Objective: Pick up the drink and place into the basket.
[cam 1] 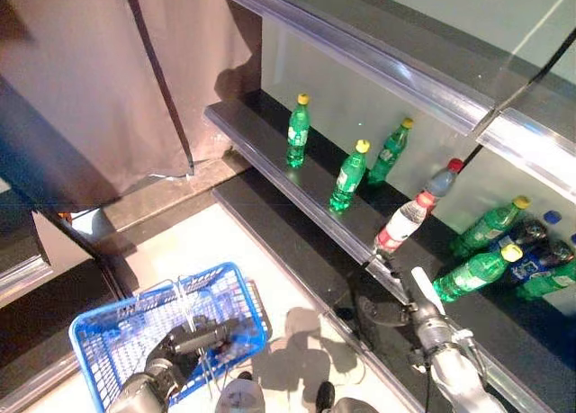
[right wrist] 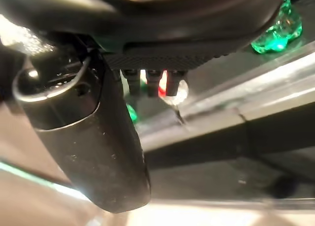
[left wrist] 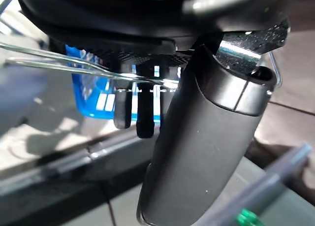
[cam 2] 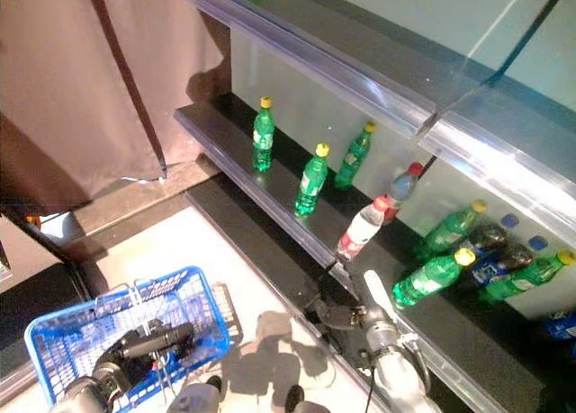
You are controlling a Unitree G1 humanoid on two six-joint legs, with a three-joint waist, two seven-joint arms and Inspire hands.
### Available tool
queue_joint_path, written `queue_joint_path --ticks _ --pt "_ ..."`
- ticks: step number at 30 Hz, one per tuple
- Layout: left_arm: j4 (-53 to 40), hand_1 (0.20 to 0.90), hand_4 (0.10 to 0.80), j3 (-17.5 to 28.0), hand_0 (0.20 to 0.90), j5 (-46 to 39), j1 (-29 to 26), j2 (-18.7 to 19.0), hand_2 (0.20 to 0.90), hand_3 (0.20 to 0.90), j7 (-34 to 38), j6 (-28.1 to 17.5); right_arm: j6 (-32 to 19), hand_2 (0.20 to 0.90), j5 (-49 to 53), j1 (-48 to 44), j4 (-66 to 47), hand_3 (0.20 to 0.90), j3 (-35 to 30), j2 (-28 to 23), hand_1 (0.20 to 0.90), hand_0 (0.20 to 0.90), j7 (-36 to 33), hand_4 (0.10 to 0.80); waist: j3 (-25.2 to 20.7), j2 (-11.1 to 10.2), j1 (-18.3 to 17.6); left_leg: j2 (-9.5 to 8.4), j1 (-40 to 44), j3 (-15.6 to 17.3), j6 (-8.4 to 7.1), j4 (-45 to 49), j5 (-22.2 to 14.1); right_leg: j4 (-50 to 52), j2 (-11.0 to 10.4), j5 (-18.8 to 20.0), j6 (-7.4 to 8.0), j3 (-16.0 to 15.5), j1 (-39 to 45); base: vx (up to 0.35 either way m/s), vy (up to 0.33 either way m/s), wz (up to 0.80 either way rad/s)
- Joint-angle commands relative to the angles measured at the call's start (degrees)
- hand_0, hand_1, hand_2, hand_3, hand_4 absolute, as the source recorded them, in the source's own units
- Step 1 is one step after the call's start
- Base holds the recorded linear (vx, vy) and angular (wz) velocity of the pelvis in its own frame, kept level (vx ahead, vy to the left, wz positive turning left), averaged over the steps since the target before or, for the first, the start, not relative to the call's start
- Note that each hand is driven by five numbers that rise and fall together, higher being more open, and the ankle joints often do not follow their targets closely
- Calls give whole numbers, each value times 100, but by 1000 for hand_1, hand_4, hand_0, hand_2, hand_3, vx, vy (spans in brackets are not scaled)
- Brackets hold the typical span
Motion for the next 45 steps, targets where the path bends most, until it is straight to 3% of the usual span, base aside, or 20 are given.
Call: queue_joint_path --ticks 1,4,7,13,17,19,21,24,25,31,35,36,40,45 --pt "-1575 300 100 -325 300 -466 -454 -354 300 200 -636 -1200 -1284 900 778 -95 -821 900 -450 -259 900 900 -515 800 -757 305 -218 2 -145 242 171 -256 423 226 99 -98 89 -224 -56 -53 16 -3" --pt "-1384 300 100 -351 300 -19 -378 -414 300 200 -407 -1497 -1517 900 815 42 -852 900 -548 -142 900 900 -797 800 -779 351 -280 21 -130 250 150 -325 442 248 117 -154 57 -222 -62 -68 4 0" --pt "-1120 300 100 -392 300 37 -333 -471 300 200 -177 -1518 -1664 900 983 93 -916 900 -584 -55 900 900 -879 800 -808 388 -320 45 -146 234 119 -379 479 265 153 -219 19 -226 -66 -72 -23 -2" --pt "-352 300 100 -621 300 55 -386 -646 300 200 96 -1588 -1562 900 1066 -196 -943 900 -333 -30 900 900 -810 800 -829 400 -305 154 -281 134 15 -257 527 317 241 -323 -95 -216 -73 -55 -76 -2" --pt "95 300 100 -778 300 -81 -417 -815 300 200 188 -1732 -1337 900 1127 -557 -946 900 -85 0 900 900 -953 800 -727 259 -225 179 -788 148 29 1002 327 453 183 -307 -251 -237 -133 -18 -108 -6" --pt "221 300 100 -835 300 -118 -401 -875 300 200 194 -1786 -1256 900 1122 -668 -921 900 84 67 900 900 -1170 800 -589 310 -128 127 -1157 -66 71 1285 590 585 291 -335 -318 -132 -100 73 -38 -12" --pt "344 300 100 -907 300 -110 -392 -935 300 200 134 -1874 -1195 900 1113 -812 -813 900 249 135 900 900 -1384 800 -479 404 -67 162 -1192 -108 68 899 792 674 370 -402 -312 -41 -50 120 87 -17" --pt "516 300 100 -1076 300 -179 -453 -838 300 200 70 -2076 -1149 900 1290 -1091 -620 900 428 165 900 900 -1673 800 -357 596 1 324 -1399 -123 -85 380 1352 748 467 -563 -320 9 36 126 189 -17" --pt "664 300 100 -1117 300 -176 -518 -890 300 200 41 -2187 -1176 900 1348 -1193 -535 900 487 162 900 900 -1678 800 -346 619 10 196 -1304 -217 12 230 1052 823 392 -632 -308 40 -40 105 263 -37" --pt "1127 300 100 -1479 300 -153 -904 -800 300 200 -44 -2382 -1209 900 1620 -1457 -479 900 581 -4 900 900 -1894 800 -153 779 -153 3 -1278 -147 47 421 740 1170 91 -688 -298 -116 -416 111 262 -24" --pt "1170 300 100 -1679 300 -274 -1307 -658 300 200 -68 -2593 -1428 900 1317 -1939 -391 900 669 24 900 900 -2534 800 150 788 -120 -229 -1456 -197 126 547 610 1136 -89 -431 -168 -47 -836 -103 78 4" --pt "1187 300 100 -1710 300 -311 -1489 -597 300 200 -25 -2670 -1512 900 1032 -2273 -313 900 687 129 900 900 -3026 800 344 779 -106 -260 -1546 -175 160 579 587 1098 -107 -324 -129 8 -973 -187 -12 8" --pt "1182 300 100 -1758 300 -373 -1636 -531 300 200 32 -2827 -1660 900 646 -2699 -320 900 643 360 900 900 -3894 800 603 779 -100 -301 -1675 -125 225 605 542 1019 -125 -192 -83 150 -1165 -140 -1 2" --pt "1194 300 100 -1785 300 -478 -1838 -477 300 200 24 -2974 -1562 900 448 -3222 -312 900 582 513 900 900 -4167 800 844 824 -86 -339 -1823 -44 289 590 503 891 -180 -75 -42 273 -1338 -105 10 -1"
